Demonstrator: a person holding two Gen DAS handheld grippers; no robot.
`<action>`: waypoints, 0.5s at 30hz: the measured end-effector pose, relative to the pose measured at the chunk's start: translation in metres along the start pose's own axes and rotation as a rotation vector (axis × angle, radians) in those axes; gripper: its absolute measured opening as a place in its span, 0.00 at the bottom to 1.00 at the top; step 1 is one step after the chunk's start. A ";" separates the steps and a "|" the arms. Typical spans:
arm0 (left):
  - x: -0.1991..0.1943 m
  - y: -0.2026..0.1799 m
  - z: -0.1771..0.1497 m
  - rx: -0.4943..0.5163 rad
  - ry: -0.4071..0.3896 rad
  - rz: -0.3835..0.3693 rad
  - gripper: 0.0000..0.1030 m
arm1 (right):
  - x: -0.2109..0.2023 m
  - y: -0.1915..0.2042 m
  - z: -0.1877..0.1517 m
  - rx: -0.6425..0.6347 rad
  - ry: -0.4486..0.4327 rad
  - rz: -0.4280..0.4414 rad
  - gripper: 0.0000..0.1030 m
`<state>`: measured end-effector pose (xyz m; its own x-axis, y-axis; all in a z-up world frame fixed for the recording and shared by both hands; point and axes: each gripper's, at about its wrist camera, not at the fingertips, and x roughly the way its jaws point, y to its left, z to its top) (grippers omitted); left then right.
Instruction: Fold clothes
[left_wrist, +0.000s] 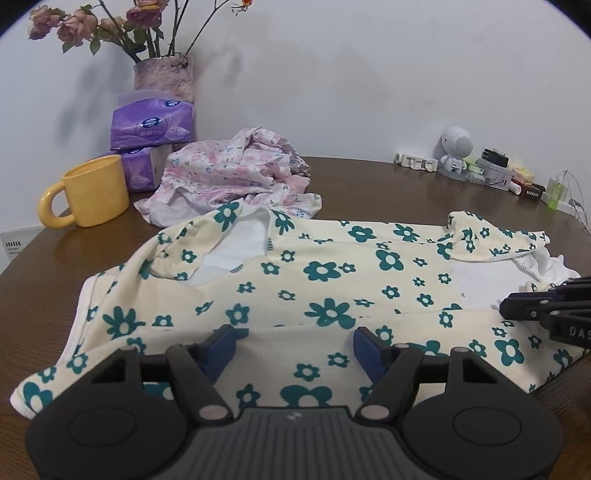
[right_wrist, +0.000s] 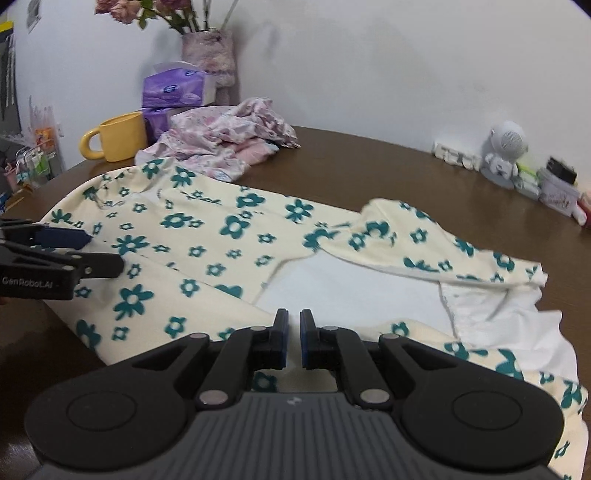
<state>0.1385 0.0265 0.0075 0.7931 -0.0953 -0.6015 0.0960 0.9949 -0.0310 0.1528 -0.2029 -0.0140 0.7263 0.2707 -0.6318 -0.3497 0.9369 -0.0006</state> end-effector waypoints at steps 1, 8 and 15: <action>0.000 0.001 0.000 -0.004 0.000 -0.001 0.68 | -0.001 -0.004 -0.001 0.012 -0.003 0.007 0.05; -0.001 0.005 -0.001 -0.023 -0.007 -0.001 0.68 | -0.005 -0.021 -0.007 0.049 -0.022 0.068 0.03; -0.002 0.004 -0.002 -0.020 -0.008 0.002 0.68 | -0.014 -0.029 -0.011 0.041 -0.051 0.073 0.02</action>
<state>0.1366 0.0309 0.0071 0.7979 -0.0936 -0.5955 0.0826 0.9955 -0.0458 0.1463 -0.2368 -0.0139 0.7294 0.3486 -0.5887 -0.3788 0.9223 0.0768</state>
